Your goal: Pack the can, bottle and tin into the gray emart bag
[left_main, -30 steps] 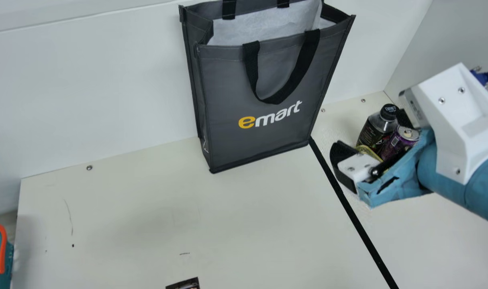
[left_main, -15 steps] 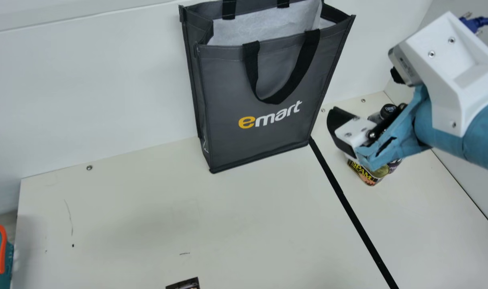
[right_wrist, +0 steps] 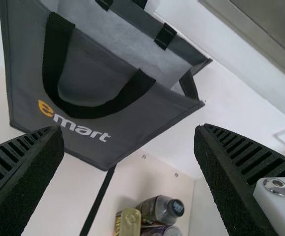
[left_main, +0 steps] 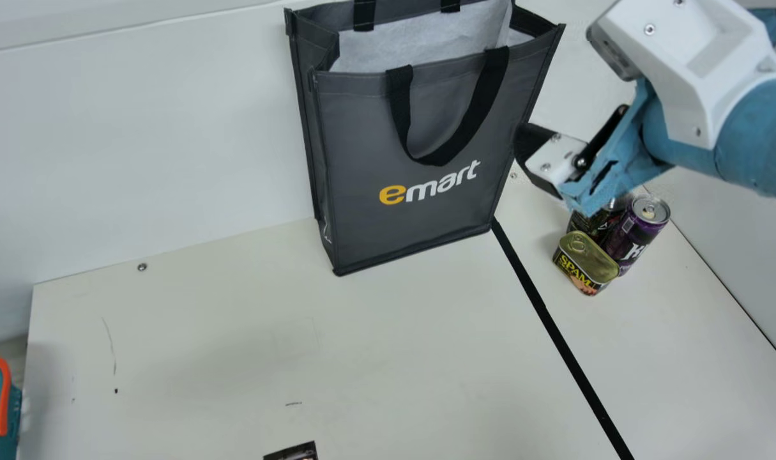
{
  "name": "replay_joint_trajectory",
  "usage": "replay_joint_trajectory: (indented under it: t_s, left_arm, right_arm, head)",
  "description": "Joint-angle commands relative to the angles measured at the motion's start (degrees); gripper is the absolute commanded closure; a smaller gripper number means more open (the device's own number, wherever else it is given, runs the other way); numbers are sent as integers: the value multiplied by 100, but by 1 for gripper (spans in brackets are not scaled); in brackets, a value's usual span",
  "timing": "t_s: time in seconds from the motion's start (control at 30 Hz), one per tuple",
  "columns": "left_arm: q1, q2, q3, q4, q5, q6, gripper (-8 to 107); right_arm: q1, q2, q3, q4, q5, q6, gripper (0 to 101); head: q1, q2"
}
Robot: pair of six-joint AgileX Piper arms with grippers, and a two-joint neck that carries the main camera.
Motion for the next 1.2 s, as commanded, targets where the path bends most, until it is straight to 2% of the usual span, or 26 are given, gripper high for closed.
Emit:
replay_joint_trajectory:
  t_s: [0.0, 0.27, 0.63, 1.17]
  left_arm:
    - [0, 0, 0, 0, 0, 0, 9]
    - [0, 0, 0, 0, 0, 0, 9]
    - [0, 0, 0, 0, 0, 0, 9]
    - [0, 0, 0, 0, 0, 0, 9]
  right_arm:
    - [-6, 127, -156, 45, -3, -207, 10]
    - [-43, 638, -721, 293, 60, -872, 10]
    - [-162, 1342, -1582, 809, 383, -1616, 10]
    - [-82, 1917, -1662, 1585, 383, -2690, 10]
  head:
    - [-130, -5]
    - [-130, -5]
    - [-130, -5]
    - [-130, -5]
